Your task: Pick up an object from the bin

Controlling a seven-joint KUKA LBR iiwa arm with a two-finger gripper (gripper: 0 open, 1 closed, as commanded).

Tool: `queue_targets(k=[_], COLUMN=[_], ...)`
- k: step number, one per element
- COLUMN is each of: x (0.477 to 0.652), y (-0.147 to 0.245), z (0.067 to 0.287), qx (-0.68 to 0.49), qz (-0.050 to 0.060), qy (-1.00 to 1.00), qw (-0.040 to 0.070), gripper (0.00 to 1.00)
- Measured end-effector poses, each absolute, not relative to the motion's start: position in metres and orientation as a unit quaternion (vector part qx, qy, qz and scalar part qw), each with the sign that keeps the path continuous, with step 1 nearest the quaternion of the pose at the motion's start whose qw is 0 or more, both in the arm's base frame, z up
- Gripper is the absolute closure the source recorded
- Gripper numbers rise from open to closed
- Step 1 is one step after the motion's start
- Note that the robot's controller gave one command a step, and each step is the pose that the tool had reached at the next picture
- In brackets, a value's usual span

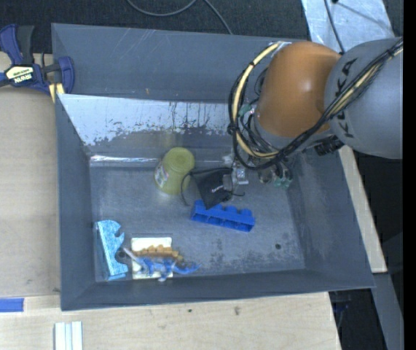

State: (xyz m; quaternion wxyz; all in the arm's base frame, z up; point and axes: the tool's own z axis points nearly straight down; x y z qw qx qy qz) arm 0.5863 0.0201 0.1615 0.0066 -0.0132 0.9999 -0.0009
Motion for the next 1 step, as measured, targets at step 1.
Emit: queue_targets(k=[1], x=[0.5871], y=[0.0201], z=[0.1751], qx=[-0.013], qz=[-0.001], qy=[1.000], qw=[0.009], gripper=[1.00])
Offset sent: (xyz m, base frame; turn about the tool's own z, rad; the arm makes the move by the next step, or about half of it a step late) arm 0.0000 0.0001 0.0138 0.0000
